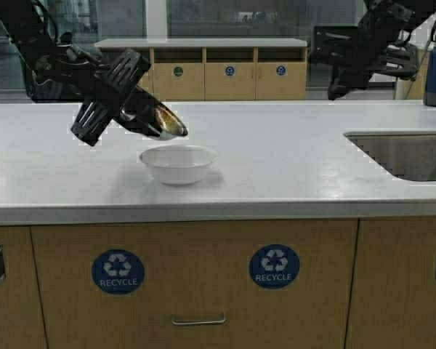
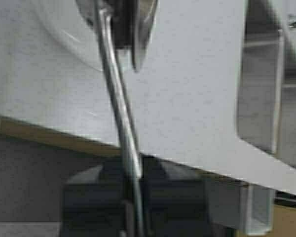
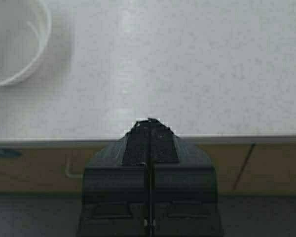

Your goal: Add oil to the pan and cook the shrimp and serve it

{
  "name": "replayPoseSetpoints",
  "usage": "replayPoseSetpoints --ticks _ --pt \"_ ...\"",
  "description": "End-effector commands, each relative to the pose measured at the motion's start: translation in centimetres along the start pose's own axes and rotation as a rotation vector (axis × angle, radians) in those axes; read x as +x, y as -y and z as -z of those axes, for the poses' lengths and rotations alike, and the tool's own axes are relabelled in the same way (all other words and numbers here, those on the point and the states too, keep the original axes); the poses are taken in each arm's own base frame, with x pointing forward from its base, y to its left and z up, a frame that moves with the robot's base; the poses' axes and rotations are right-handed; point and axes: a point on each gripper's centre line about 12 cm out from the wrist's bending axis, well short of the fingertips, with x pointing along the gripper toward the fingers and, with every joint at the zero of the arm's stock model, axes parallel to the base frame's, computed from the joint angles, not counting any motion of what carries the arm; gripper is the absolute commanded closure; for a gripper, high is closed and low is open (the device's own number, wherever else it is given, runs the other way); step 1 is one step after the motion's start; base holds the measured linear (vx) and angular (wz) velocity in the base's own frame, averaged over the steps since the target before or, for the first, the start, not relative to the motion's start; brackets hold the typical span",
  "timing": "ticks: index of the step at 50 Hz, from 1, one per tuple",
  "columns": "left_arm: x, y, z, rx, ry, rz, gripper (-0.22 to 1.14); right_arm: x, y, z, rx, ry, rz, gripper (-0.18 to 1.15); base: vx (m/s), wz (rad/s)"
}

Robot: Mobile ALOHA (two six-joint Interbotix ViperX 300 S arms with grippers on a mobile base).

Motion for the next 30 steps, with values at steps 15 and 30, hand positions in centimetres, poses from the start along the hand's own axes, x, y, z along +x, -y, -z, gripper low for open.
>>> replayPoseSetpoints --ticks 15,30 --pt "-1.0 3.6 -3.5 0.238 0.106 -0.024 0.89 0.3 0.0 -0.2 -0.001 0.017 0.006 0.90 0.00 0.00" --pt "-1.0 3.8 -4.1 0.299 0.120 -0.059 0.89 0.6 -0.1 -0.4 -0.002 0.020 0.007 0.90 0.00 0.00"
